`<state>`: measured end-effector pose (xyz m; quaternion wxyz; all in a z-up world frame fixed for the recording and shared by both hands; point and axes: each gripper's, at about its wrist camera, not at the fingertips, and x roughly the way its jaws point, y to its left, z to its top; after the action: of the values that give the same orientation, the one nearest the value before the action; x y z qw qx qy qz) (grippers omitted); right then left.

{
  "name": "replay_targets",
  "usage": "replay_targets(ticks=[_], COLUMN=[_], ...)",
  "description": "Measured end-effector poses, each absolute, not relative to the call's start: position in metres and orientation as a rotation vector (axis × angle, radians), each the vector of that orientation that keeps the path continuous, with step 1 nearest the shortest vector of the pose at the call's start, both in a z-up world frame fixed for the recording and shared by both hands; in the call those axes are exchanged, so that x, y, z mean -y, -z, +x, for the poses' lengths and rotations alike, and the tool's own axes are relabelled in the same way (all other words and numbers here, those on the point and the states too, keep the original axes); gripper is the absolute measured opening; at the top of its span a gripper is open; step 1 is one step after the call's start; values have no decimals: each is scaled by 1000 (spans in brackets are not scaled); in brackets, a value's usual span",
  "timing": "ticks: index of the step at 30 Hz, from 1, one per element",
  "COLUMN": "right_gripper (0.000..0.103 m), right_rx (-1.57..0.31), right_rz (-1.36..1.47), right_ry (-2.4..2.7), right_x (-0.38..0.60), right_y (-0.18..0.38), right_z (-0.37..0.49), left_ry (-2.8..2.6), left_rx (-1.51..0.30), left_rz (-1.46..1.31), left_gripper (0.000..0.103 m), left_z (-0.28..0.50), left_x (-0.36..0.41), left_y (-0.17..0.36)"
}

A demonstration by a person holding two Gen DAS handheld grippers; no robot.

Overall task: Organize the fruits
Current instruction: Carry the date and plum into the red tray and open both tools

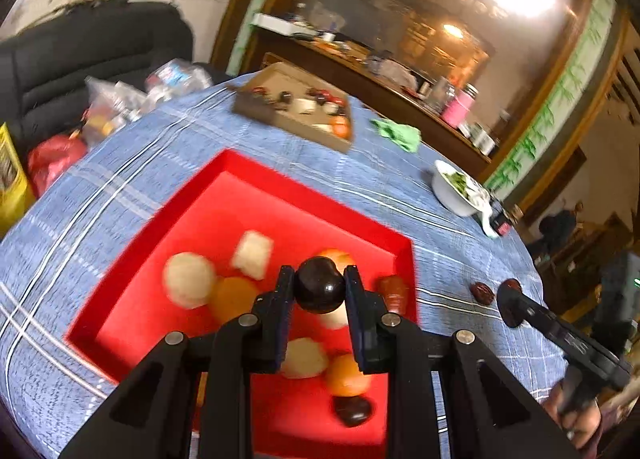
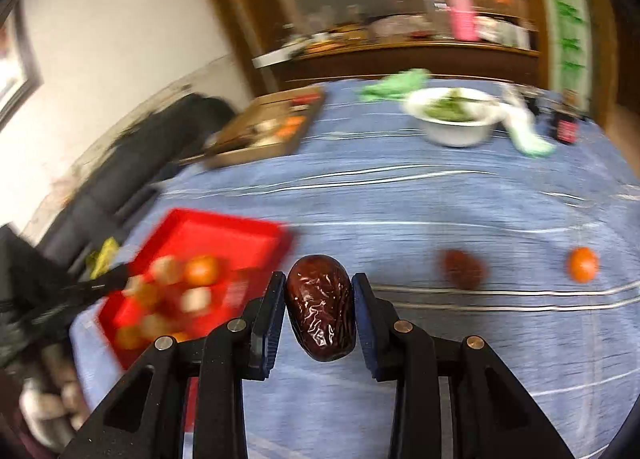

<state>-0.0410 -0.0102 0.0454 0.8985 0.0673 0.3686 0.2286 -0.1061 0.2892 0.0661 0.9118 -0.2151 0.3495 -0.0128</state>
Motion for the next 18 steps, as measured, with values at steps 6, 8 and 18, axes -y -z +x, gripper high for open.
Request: replay_targets(ticks=[6, 8, 18], right_gripper=[37, 37, 42], right_rx=[-837, -863, -959], right_rz=[105, 94, -2], right_ry=[-639, -662, -692], right_x=[-68, -91, -161], right_y=[-40, -32, -3], right_z=[-54, -54, -39], left_ry=[-9, -11, -43], left_rx=[-744, -748, -686], left_rz=[-519, -526, -573], left_gripper=[24, 24, 60], left_z=[-108, -109, -126], left_x=[-322, -325, -348], left_y=[-44, -40, -51])
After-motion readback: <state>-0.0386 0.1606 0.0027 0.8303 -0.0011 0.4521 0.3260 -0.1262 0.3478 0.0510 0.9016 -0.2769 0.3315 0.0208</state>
